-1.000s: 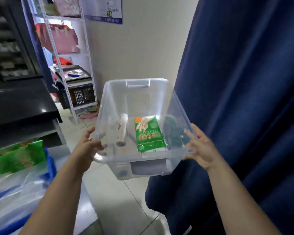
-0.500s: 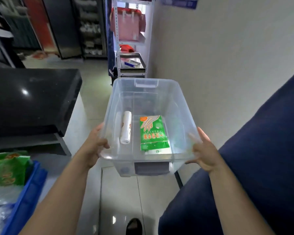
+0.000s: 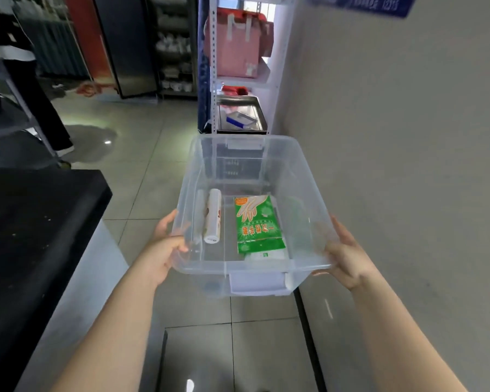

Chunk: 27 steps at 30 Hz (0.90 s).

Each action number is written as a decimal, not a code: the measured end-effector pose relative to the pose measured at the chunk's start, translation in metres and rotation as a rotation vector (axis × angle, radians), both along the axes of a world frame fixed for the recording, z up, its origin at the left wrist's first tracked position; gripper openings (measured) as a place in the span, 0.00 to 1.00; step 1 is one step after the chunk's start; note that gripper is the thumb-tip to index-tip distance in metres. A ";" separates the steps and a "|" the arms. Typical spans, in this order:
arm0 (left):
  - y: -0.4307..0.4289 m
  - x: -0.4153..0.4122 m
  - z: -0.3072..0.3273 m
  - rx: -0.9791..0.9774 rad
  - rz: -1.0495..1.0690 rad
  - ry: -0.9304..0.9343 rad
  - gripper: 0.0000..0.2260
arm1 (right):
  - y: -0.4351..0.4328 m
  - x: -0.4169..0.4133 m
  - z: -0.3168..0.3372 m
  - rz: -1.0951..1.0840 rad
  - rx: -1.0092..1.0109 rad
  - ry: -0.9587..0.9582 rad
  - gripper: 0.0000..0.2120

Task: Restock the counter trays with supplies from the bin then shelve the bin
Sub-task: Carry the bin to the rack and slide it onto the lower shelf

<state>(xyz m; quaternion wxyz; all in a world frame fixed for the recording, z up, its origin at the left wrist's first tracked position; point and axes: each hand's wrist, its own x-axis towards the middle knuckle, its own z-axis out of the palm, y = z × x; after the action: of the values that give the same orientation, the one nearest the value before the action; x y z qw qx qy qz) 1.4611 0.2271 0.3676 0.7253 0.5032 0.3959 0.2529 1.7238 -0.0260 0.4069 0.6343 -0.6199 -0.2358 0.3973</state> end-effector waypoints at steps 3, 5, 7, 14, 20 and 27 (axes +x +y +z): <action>0.054 0.037 -0.010 0.013 0.075 -0.026 0.38 | 0.067 0.050 -0.009 0.066 0.000 -0.002 0.35; 0.092 0.062 -0.019 0.000 0.135 -0.039 0.37 | 0.118 0.083 -0.015 0.097 0.017 0.008 0.34; 0.131 0.086 -0.026 -0.043 0.199 -0.053 0.39 | 0.170 0.117 -0.020 0.137 0.029 0.030 0.34; 0.255 0.140 -0.036 -0.132 0.414 -0.081 0.33 | 0.362 0.211 -0.037 0.296 -0.050 0.179 0.39; 0.384 0.142 -0.049 -0.134 0.563 -0.034 0.34 | 0.541 0.234 -0.056 0.425 -0.092 0.228 0.35; 0.583 0.135 -0.057 -0.142 0.581 -0.025 0.35 | 0.751 0.227 -0.075 0.457 -0.080 0.113 0.33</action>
<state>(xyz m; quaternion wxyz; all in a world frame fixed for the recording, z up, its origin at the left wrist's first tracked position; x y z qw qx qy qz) 1.5958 0.8105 0.3104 0.6608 0.3138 0.5310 0.4276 1.9511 0.7252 0.3316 0.5150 -0.5517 -0.3182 0.5737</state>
